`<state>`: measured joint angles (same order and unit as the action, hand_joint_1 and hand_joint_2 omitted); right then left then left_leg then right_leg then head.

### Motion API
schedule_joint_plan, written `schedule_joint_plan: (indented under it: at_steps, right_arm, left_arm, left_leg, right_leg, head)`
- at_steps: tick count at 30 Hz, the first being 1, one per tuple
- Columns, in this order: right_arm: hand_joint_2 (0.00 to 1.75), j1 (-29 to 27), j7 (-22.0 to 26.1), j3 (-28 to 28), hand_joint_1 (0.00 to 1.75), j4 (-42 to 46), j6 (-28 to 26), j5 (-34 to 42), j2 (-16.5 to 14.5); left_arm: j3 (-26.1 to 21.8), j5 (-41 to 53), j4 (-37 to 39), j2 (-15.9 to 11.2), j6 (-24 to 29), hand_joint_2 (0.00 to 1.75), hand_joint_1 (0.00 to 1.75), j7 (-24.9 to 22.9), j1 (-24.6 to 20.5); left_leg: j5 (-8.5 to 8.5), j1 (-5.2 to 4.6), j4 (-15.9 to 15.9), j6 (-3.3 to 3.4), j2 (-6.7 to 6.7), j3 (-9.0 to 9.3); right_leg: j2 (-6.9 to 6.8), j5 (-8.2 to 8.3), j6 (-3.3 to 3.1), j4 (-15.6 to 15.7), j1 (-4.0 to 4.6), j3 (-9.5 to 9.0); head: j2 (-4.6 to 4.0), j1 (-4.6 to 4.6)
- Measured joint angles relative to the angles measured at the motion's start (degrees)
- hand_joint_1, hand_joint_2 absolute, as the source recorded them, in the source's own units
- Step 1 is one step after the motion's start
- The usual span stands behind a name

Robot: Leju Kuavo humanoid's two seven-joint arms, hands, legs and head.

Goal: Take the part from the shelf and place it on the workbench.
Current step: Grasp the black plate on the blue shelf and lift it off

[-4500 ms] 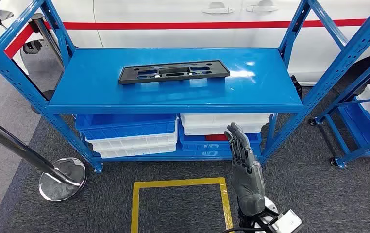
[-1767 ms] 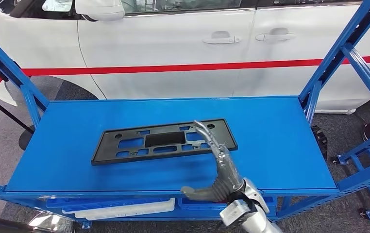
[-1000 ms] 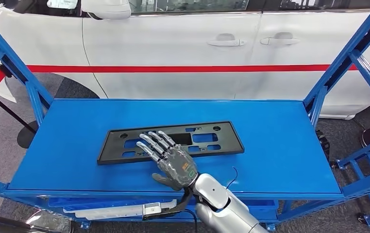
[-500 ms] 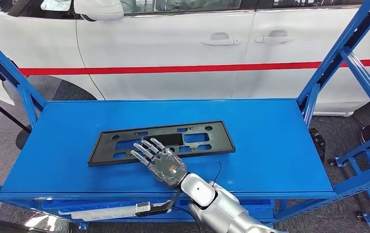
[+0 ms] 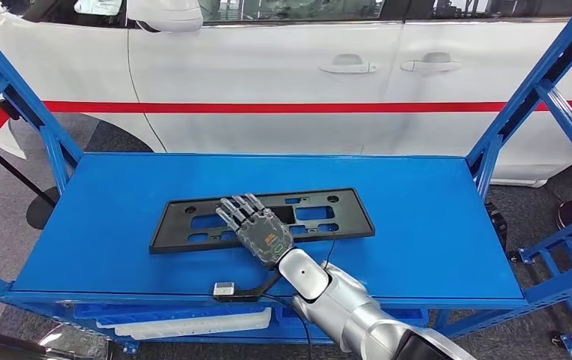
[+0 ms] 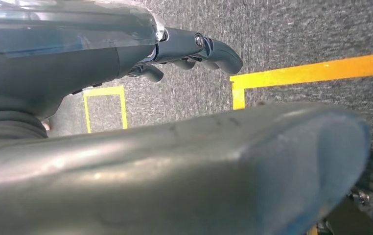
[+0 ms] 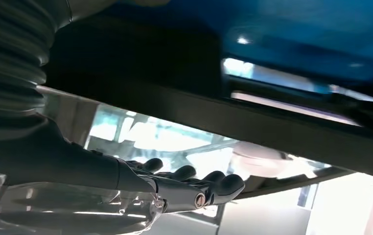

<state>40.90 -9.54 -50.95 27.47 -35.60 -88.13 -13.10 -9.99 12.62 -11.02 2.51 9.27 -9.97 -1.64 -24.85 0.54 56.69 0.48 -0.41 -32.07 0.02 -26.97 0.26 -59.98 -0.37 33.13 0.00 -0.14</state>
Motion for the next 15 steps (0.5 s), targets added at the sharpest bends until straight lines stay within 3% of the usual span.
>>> schedule_joint_plan:
  at_steps: [1, 4, 6, 9, 10, 11, 12, 15]
  right_arm:
    - [1.75, 0.6, -1.1, 0.1, 0.44, -0.5, 0.1, -0.3, 0.0]
    - [1.75, 2.1, -3.2, 0.8, 1.73, -2.0, 0.7, -1.0, 0.1]
    - [1.75, 2.8, -3.6, 1.2, 1.75, -2.8, 1.4, -1.2, 0.1]
    - [1.75, 3.2, -3.7, 1.6, 1.75, -3.9, 2.0, -1.2, 0.2]
    - [1.75, 3.2, -3.7, 1.7, 1.74, -4.3, 2.1, -1.2, 0.2]
    - [1.75, 3.2, -3.7, 1.8, 1.74, -4.5, 2.1, -1.2, 0.3]
    - [1.75, 3.2, -3.7, 2.0, 1.74, -4.7, 2.1, -1.2, 0.3]
    - [1.75, 3.4, -3.7, 2.3, 1.74, -5.2, 2.1, -1.1, 0.3]
  left_arm:
    - [0.0, 0.0, 0.0, 0.0, 0.0, 0.0, 0.0, 0.1, 0.0]
    - [0.0, 0.1, 0.0, -0.1, 0.1, 0.0, 0.0, 0.3, 0.0]
    - [0.0, 0.2, 0.0, -0.1, 0.1, 0.0, 0.0, 0.4, 0.0]
    - [0.0, 0.3, 0.0, -0.1, 0.0, 0.0, 0.0, 0.8, 0.0]
    - [0.0, 0.3, 0.0, -0.1, 0.0, 0.0, 0.0, 0.9, 0.0]
    - [0.0, 0.3, 0.0, -0.2, -0.1, 0.0, 0.0, 0.9, 0.1]
    - [0.0, 0.4, 0.0, -0.2, -0.1, 0.0, 0.0, 0.9, 0.1]
    - [0.0, 0.3, 0.0, -0.2, -0.1, 0.0, 0.0, 1.0, 0.0]
  left_leg:
    - [-0.02, -0.08, 0.1, -0.33, -0.05, -0.05]
    - [0.03, -0.01, 0.0, -1.42, -0.05, -0.13]
    - [-1.6, 0.13, 2.3, -2.02, 0.02, -1.18]
    - [-7.13, 0.33, 13.2, -2.66, 0.07, -6.17]
    - [-8.01, 0.36, 16.1, -2.78, 0.08, -7.54]
    - [-7.75, 0.36, 17.0, -2.82, 0.08, -7.97]
    - [-6.3, 0.36, 15.3, -2.78, 0.09, -7.23]
    - [-0.82, 0.24, 3.5, -2.13, 0.17, -1.7]
  right_leg:
    - [0.03, 0.46, -0.29, 1.9, 0.11, -0.86]
    - [0.13, 0.87, -1.26, 2.8, 0.25, -0.97]
    - [0.1, 1.38, -2.01, 3.3, 0.03, -1.01]
    - [-0.01, 1.59, -2.39, 3.4, 0.07, -0.78]
    - [-0.03, 1.57, -2.41, 3.4, 0.13, -0.73]
    - [-0.03, 1.53, -2.4, 3.3, 0.17, -0.72]
    - [-0.02, 1.46, -2.35, 3.2, 0.18, -0.77]
    - [0.04, 1.11, -1.96, 2.9, 0.29, -0.87]
  head:
    - [0.0, -0.01]
    - [0.0, -0.01]
    - [0.0, -0.01]
    - [0.0, -0.02]
    - [0.0, -0.02]
    - [0.0, -0.02]
    - [0.0, -0.02]
    - [0.0, -0.02]
